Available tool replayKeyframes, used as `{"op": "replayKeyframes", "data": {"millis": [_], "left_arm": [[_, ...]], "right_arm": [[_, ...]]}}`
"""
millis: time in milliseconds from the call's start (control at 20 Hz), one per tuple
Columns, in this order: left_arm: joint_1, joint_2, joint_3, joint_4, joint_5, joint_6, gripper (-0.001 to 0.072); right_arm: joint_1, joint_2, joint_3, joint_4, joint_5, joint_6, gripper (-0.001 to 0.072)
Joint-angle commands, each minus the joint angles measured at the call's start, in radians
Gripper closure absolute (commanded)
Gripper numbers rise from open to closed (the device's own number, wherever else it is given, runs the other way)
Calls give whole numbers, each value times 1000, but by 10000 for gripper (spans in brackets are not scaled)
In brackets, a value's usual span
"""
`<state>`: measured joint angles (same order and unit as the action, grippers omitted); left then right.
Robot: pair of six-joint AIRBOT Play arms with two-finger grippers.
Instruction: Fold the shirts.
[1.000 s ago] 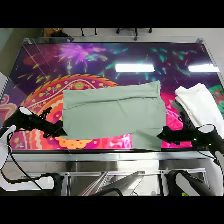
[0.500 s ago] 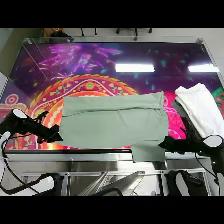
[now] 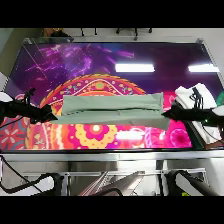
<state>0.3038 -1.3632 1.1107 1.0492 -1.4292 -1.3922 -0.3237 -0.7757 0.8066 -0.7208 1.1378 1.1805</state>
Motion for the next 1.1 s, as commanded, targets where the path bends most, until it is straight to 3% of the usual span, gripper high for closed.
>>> {"op": "replayKeyframes", "data": {"millis": [0,200,400,450,500,550,600,650,700,850,1050], "left_arm": [[-52,-117,124,-27,47,-3,695],[-111,-304,267,-20,129,-4,695],[-114,-439,380,-21,117,-3,695],[-114,-463,404,-22,105,-3,693],[-114,-477,427,-22,89,-3,692],[-114,-484,452,-21,73,-3,690],[-113,-485,479,-21,59,-3,613],[-110,-484,509,-20,40,-3,148],[-106,-484,539,-22,22,-6,25],[-98,-484,634,-22,-26,-18,24],[-109,-484,718,-32,-76,-62,24]], "right_arm": [[92,-249,218,63,-117,-98,695],[146,-489,363,58,-198,-143,694],[145,-582,388,25,-274,-169,686],[145,-579,389,25,-274,-196,584],[141,-568,394,24,-274,-217,390],[131,-551,404,15,-269,-218,282],[113,-528,418,-16,-256,-217,180],[93,-505,429,-60,-239,-216,109],[73,-487,431,-105,-224,-216,75],[4,-489,431,-208,-102,-182,74],[-26,-569,431,-203,28,-187,74]]}}
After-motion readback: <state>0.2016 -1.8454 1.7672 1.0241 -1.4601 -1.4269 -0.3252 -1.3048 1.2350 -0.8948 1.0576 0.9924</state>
